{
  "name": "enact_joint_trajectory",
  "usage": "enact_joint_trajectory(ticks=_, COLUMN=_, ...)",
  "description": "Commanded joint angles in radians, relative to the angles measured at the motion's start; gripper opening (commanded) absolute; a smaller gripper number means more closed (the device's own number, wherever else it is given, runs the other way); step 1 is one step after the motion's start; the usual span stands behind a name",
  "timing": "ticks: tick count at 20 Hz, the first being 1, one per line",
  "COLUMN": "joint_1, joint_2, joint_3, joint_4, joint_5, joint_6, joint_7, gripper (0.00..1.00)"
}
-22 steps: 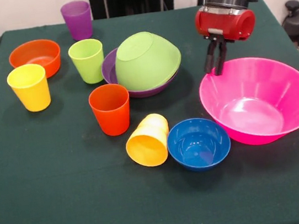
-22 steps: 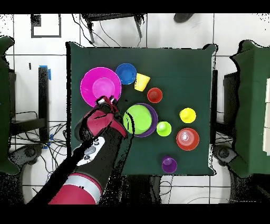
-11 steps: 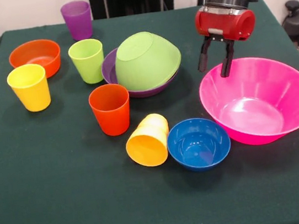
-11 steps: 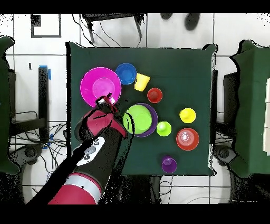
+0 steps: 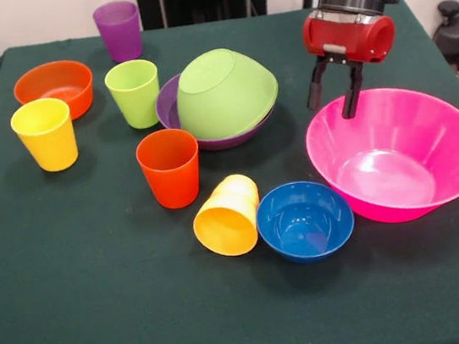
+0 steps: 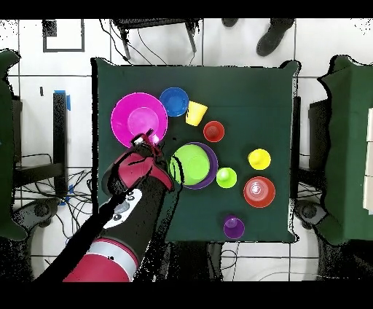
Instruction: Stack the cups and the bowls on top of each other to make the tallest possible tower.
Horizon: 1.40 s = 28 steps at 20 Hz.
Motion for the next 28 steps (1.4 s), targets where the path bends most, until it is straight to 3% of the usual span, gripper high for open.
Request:
enact_joint_trajectory(ticks=1, joint_1=0.017, joint_2=0.091, joint_3=0.076, joint_4=-0.02, joint_5=-0.036, joint_6=0.06, joint_7=-0.047, gripper=1.0)
enact_joint_trajectory(ticks=17, joint_1=0.029, joint_2=0.125, joint_3=0.047, joint_4=-0.033, joint_5=-0.033, joint_6=0.048, joint_7=-0.047, gripper=1.0)
enact_joint_trajectory(ticks=28, joint_1=0.0, joint_2=0.099, joint_3=0.079, joint_4=-0.016, joint_5=-0.05, joint_6=0.026, joint_7=-0.053, gripper=1.0)
